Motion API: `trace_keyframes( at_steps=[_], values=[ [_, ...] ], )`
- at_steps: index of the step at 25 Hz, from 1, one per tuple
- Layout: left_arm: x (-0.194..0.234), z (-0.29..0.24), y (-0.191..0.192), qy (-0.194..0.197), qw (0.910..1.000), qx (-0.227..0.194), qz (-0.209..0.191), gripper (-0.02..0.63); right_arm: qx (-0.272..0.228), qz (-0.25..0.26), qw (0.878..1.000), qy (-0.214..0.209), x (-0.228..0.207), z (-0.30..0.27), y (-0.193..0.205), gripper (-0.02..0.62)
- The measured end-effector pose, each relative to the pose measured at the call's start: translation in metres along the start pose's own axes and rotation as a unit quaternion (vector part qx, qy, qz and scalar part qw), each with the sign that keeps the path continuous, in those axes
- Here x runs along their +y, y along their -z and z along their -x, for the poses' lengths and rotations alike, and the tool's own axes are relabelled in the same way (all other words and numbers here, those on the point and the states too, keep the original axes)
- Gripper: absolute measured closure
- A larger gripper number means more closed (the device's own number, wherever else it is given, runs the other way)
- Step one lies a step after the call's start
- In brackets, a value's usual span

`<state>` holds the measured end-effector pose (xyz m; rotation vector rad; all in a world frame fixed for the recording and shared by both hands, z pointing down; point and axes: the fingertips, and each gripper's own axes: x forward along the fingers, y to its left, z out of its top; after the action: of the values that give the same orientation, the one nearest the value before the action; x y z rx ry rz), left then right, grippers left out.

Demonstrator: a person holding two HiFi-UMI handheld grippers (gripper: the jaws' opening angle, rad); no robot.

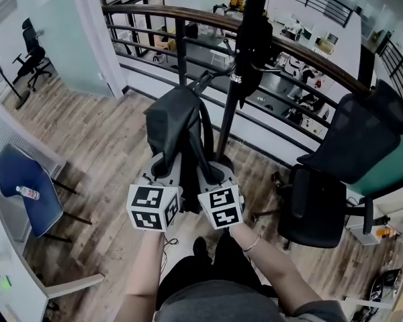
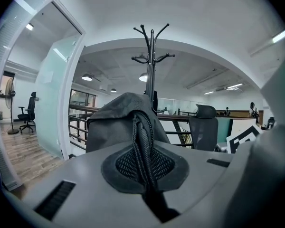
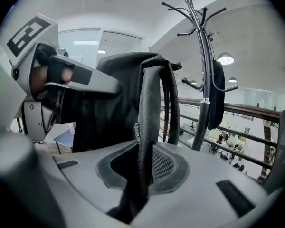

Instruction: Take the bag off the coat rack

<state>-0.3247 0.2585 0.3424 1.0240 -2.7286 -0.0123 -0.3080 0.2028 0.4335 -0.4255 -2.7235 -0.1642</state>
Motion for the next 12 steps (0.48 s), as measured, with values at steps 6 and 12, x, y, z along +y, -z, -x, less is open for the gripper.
trace_keyframes(
  at_steps=[6, 12],
  values=[
    [-0.029, 0.006, -0.009, 0.037, 0.9992, -0.006, -0.013, 0.580, -0.009, -0.023, 0.999, 0.022, -0.006, 0.030, 0.000, 0.542],
    [-0.068, -0.012, -0.018, 0.097, 0.9951, -0.006, -0.019, 0.580, -0.013, -0.047, 0.996, 0.075, -0.038, 0.060, 0.006, 0.541]
  ],
)
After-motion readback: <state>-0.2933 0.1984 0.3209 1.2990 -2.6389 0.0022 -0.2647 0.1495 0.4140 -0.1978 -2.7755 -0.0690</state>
